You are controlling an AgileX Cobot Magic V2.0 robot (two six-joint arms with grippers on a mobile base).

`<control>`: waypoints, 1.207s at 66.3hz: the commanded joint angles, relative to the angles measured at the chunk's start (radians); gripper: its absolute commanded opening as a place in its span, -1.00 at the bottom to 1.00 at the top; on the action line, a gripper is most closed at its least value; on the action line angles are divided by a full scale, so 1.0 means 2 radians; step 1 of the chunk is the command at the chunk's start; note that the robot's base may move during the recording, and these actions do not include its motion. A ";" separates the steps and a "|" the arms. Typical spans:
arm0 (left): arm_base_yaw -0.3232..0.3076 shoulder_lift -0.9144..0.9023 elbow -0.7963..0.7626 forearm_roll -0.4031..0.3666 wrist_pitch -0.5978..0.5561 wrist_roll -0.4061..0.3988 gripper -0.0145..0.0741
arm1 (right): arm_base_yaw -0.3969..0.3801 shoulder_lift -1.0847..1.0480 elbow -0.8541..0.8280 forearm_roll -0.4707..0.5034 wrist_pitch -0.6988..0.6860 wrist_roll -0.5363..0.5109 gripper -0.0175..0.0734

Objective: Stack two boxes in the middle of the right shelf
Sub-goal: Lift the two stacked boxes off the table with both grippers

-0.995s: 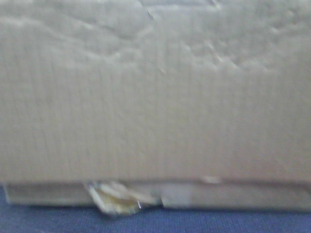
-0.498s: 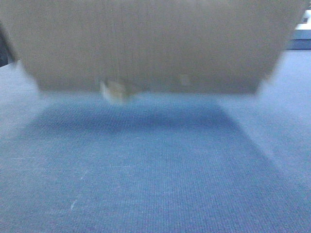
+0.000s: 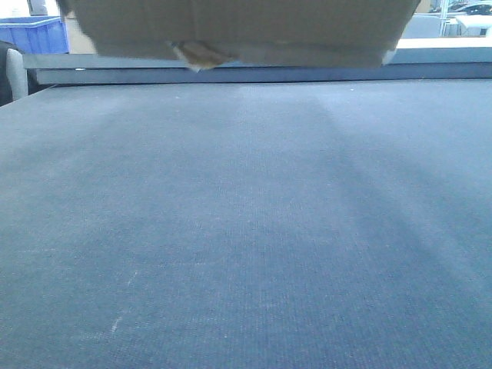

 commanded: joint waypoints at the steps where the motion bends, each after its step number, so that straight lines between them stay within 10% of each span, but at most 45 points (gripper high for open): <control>1: 0.004 -0.006 -0.009 0.009 -0.040 0.009 -0.92 | -0.005 0.002 -0.008 -0.015 -0.032 0.002 -0.97; 52: 0.003 -0.001 -0.008 0.007 -0.037 0.018 -0.92 | -0.005 0.018 -0.014 -0.109 -0.039 0.030 -0.97; 80: -0.018 0.011 -0.009 -0.002 -0.039 0.018 -0.92 | -0.016 0.015 -0.014 -0.067 -0.023 -0.009 -0.98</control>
